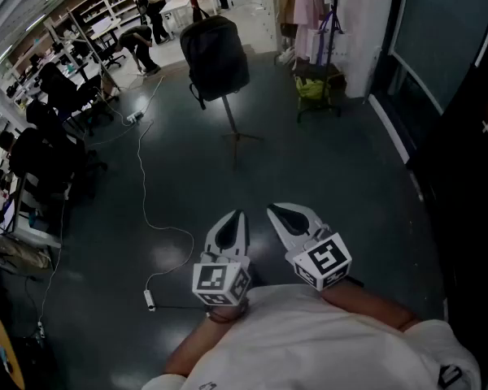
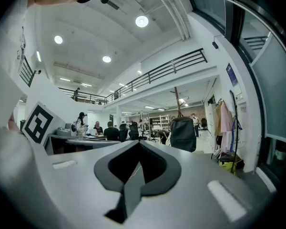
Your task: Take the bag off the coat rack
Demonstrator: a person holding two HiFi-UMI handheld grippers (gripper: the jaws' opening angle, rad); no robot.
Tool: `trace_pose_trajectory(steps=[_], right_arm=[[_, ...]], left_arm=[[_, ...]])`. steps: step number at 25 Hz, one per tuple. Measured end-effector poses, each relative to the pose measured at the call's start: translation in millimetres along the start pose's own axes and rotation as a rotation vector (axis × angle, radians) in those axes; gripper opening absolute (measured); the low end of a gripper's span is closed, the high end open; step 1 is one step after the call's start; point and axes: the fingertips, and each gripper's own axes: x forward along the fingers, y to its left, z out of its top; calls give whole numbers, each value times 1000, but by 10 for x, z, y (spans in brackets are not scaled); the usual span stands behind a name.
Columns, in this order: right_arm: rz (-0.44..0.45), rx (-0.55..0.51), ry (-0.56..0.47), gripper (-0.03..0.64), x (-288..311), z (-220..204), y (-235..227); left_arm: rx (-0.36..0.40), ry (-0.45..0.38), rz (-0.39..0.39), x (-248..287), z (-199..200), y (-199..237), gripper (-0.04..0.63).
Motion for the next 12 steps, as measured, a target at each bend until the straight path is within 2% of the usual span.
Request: trace_pose_trajectory(steps=[12], right_arm=[[26, 42, -13, 3, 166, 8, 50]], left_arm=[[-13, 12, -11, 60, 5, 147, 6]])
